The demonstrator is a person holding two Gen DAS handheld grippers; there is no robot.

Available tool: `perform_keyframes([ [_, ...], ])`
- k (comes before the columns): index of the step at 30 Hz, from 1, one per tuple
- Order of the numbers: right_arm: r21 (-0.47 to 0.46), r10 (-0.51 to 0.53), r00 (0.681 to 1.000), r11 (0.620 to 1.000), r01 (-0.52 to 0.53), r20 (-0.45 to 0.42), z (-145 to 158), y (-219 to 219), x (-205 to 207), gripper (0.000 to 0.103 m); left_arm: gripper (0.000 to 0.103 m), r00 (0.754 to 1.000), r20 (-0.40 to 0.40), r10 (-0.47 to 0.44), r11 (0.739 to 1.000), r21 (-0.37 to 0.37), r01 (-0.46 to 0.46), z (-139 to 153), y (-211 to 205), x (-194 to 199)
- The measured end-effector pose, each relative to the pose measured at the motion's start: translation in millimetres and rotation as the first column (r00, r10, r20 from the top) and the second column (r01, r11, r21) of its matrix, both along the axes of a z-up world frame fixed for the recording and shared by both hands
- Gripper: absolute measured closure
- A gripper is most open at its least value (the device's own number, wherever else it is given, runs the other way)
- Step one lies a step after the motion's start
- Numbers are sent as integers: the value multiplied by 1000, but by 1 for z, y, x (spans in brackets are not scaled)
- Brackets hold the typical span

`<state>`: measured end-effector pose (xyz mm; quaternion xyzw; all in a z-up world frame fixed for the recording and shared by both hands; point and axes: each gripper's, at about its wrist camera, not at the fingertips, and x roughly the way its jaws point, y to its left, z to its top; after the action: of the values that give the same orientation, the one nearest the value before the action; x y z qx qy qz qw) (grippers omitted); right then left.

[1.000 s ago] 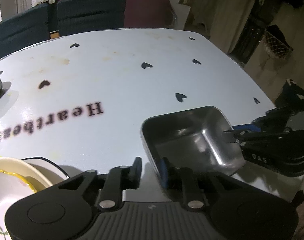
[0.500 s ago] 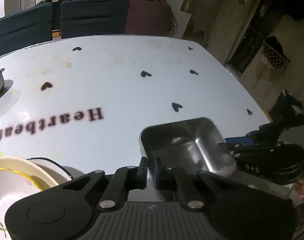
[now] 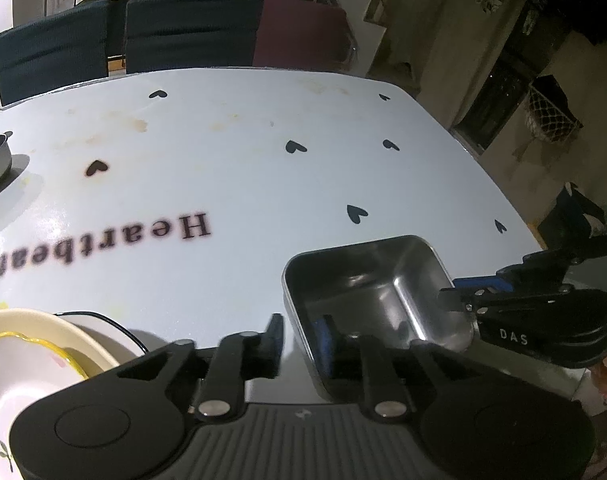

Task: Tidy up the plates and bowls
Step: 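Lower the second steel tray and open both grippers, then move both grippers toward the small round steel bowl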

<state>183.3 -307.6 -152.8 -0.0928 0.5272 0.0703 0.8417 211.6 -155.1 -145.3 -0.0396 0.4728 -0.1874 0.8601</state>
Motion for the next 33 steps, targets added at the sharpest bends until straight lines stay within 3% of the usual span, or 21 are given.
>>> perform_keyframes([
  [3,23,-16,1000,1000,16,10,6,-4,-3,91,64,1000,1,-4,1000,-4,4,3,1,-4],
  [6,45,-23,1000,999,22,20,13,-7,-10,84,54,1000,9,-6,1000,-13,6,9,5,-9],
  [9,59,-34,998,998,31,44,21,-9,-19,71,40,1000,27,6,1000,-20,-6,16,11,-16],
  [11,59,-38,997,998,34,72,27,-9,-28,57,31,999,37,11,1000,-23,-11,21,16,-22],
  [18,88,-76,986,994,63,152,46,-9,-53,31,4,997,79,17,1000,-10,-16,39,29,-43],
  [21,119,-85,978,991,63,193,58,-9,-64,23,1,994,105,22,1000,-5,-22,48,38,-52],
  [23,140,-92,969,988,61,227,65,-8,-70,8,0,992,121,32,1000,-6,-31,54,47,-57],
  [25,146,-96,960,988,59,263,71,-4,-74,0,0,989,137,49,999,-13,-47,61,59,-62],
  [33,183,-79,936,983,16,343,88,28,-69,0,0,961,206,183,983,-40,-179,83,126,-68],
])
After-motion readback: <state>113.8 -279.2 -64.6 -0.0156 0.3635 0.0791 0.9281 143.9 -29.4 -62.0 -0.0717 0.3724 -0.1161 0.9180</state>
